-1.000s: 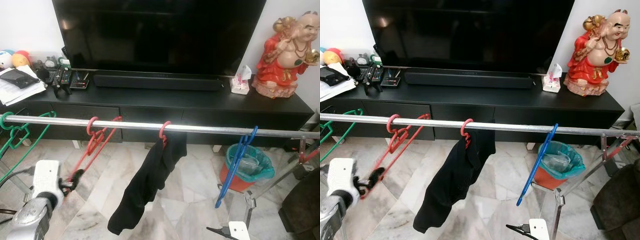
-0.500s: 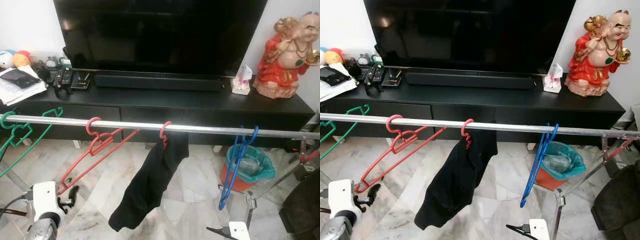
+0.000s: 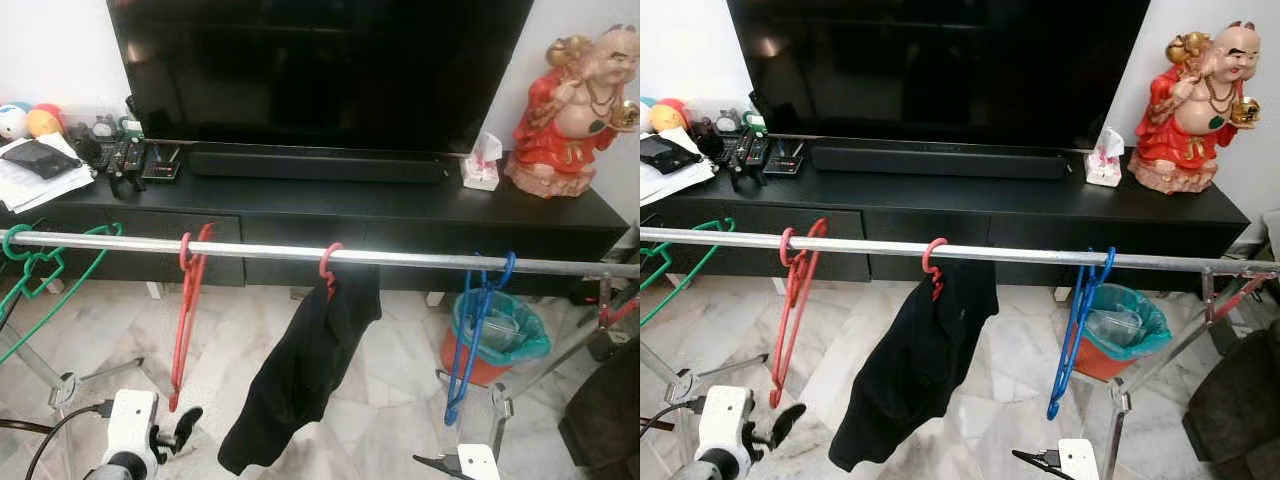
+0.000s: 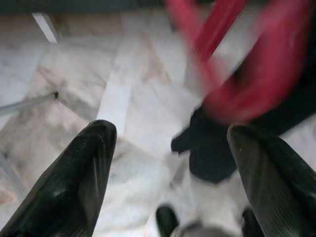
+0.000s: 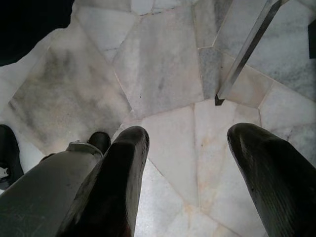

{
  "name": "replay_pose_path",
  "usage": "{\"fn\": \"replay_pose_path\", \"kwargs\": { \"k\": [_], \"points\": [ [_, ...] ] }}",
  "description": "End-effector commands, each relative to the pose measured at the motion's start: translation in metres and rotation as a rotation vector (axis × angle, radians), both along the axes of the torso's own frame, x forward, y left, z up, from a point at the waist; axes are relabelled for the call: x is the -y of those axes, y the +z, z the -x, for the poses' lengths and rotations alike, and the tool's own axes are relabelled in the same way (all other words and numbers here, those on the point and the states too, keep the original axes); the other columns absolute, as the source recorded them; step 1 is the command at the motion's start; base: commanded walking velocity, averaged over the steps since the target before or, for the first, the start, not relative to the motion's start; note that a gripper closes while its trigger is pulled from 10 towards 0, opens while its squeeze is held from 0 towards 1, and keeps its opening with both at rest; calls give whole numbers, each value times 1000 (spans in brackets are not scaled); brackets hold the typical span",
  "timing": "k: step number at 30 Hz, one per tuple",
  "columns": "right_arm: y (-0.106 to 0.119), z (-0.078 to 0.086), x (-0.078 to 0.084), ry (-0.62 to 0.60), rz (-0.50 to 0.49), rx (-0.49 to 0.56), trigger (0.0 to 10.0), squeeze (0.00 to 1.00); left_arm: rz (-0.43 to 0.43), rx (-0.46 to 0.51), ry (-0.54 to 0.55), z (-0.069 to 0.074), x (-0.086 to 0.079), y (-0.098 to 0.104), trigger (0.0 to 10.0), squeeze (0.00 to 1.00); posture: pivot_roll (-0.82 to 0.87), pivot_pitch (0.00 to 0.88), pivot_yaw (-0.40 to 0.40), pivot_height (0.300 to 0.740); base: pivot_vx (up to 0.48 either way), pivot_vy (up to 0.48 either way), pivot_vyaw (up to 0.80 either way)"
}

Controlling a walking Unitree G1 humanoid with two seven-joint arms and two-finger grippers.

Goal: Hang hanger

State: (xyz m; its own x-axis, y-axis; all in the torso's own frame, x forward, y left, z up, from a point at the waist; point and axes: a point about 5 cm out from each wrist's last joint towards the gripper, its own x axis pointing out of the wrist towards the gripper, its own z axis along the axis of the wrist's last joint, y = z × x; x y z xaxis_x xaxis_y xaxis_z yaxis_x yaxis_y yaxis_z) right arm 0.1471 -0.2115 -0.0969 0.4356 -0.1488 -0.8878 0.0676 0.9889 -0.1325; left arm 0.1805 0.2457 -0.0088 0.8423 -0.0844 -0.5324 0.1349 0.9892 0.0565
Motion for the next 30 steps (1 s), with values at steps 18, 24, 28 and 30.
{"fn": "replay_pose_path", "kwargs": {
  "k": [18,24,28,30],
  "points": [
    [-1,3,0,-40,-10,7,10000,0,-199,-429,173,23,0,-72,10000,0,-56,0,-69,732,0,0,0],
    [-2,4,-3,-95,-25,25,10000,0,-196,-462,186,28,-1,-76,10000,0,-90,0,-43,732,0,0,0],
    [-3,6,-6,-135,-34,30,10000,0,-204,-473,201,38,-16,-75,10000,0,-101,0,-15,732,0,0,0],
    [-3,6,-9,-142,-38,29,10000,0,-216,-491,208,47,-28,-74,10000,0,-102,0,-5,732,0,0,0]
  ]
}}
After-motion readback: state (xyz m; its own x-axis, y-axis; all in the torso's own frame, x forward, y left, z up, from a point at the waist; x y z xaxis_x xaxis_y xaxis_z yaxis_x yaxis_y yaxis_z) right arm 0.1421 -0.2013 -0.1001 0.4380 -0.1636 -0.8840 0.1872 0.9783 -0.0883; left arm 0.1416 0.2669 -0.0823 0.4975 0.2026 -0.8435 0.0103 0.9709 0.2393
